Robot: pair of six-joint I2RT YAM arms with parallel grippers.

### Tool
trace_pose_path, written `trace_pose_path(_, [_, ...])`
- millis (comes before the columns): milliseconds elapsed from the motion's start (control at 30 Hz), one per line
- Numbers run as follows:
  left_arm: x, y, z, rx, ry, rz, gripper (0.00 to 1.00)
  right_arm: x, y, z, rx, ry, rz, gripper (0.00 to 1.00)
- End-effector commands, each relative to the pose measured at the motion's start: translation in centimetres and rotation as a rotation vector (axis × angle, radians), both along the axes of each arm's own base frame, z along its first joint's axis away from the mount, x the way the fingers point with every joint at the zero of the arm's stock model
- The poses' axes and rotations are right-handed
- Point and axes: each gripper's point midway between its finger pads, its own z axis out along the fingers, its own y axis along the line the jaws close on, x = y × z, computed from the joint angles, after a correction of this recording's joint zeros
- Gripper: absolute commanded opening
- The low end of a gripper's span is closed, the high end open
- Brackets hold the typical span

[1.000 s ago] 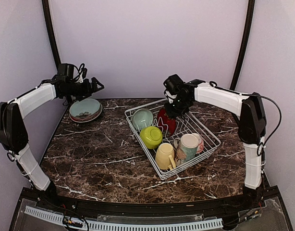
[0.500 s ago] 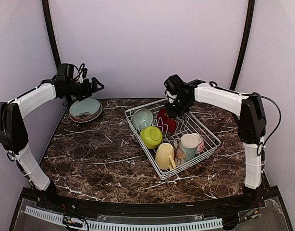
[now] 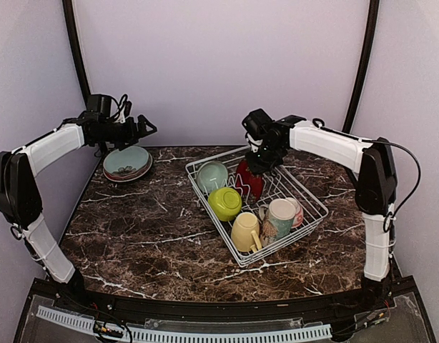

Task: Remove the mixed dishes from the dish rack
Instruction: Grab the plate from the dish rack, then pass from the right arm to the left

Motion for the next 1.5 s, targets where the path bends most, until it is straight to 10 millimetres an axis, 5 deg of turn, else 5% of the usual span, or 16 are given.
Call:
trace_pose_path(0, [-0.6, -1.3, 0.1, -0.015, 0.009, -0.044, 0.99, -0.1, -0.3, 7.0, 0.069, -0.132, -0.012, 0.0])
trace_pose_path(300, [-2.2, -5.8, 0.9, -0.06, -0.003, -0.194, 0.99, -1.0, -1.5, 11.6, 0.159, -0.215, -0.024, 0.0])
trace_pose_path(500, [-4.8, -12.4, 2.9, -0.321, -0.034, -0.432, 0.99, -1.9, -0.8, 14.3, 0.409, -0.26, 0.03, 0.0])
trace_pose_path(700, [-8.6, -17.9, 2.5, -0.437, 0.01, -0.612, 0.97, -3.3, 1.7, 17.1, 0.678, -0.26, 0.141, 0.0])
trace_pose_path(1000, [-10.5, -20.7, 1.1, -0.484, 0.069, -0.681, 0.74, -4.7, 5.6, 19.0, 0.92, -0.188, 0.27, 0.0])
trace_pose_path(1200, [-10.4, -20.9, 0.5, -0.496, 0.099, -0.681, 0.48, -4.6, 6.8, 18.6, 0.982, -0.144, 0.295, 0.0])
trace_pose_path(1300, [-10.6, -21.0, 0.9, -0.503, 0.093, -0.692, 0.25, -4.5, 6.9, 18.2, 0.983, -0.133, 0.29, 0.0])
trace_pose_path(1467, [-10.8, -21.0, 1.6, -0.539, 0.077, -0.705, 0.09, -4.5, 6.9, 17.9, 0.984, -0.122, 0.28, 0.0])
